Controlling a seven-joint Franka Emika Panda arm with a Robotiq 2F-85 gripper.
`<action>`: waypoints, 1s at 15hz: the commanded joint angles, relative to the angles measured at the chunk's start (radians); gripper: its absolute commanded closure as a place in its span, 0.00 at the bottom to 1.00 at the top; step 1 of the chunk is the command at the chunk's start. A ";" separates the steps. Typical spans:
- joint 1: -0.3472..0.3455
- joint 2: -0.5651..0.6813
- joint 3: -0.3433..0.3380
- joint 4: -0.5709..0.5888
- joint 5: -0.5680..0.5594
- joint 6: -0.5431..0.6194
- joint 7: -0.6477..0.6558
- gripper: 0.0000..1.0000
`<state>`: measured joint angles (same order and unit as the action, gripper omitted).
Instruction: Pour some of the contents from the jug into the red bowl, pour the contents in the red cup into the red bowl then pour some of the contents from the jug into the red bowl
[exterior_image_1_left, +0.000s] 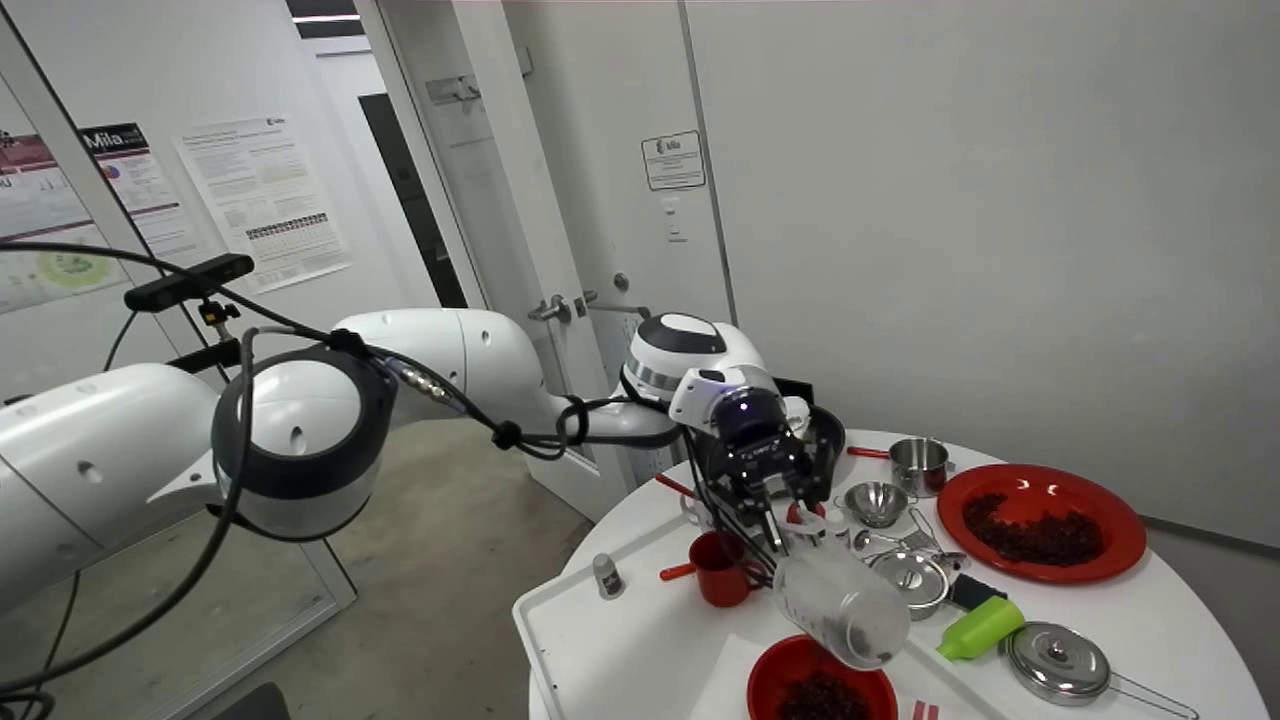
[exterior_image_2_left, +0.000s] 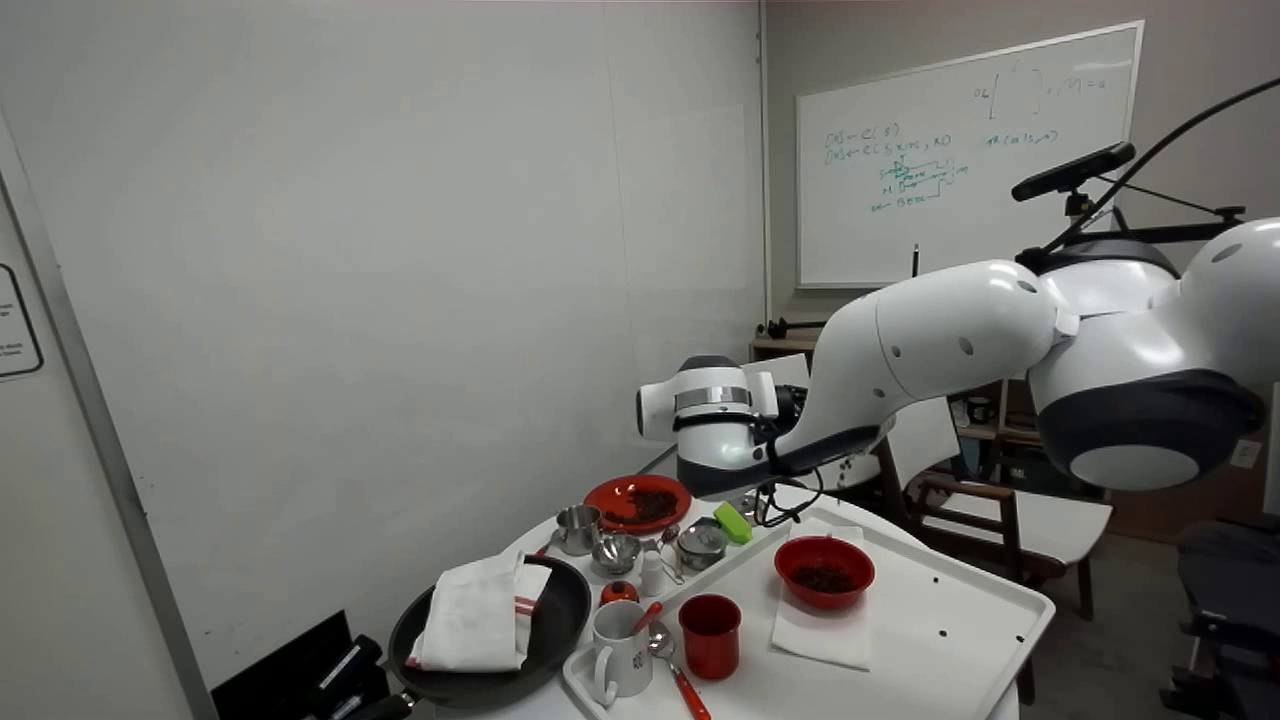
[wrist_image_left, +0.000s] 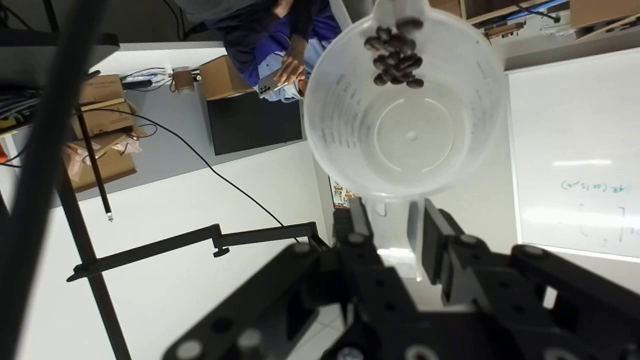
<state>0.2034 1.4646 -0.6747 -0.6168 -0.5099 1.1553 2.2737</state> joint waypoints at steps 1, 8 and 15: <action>-0.022 0.000 0.037 0.018 0.005 -0.010 -0.035 0.89; -0.130 -0.001 0.252 0.066 -0.027 -0.011 -0.061 0.89; -0.189 -0.001 0.355 0.103 0.030 0.034 -0.101 0.89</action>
<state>0.0465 1.4638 -0.3657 -0.5740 -0.5154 1.1643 2.2245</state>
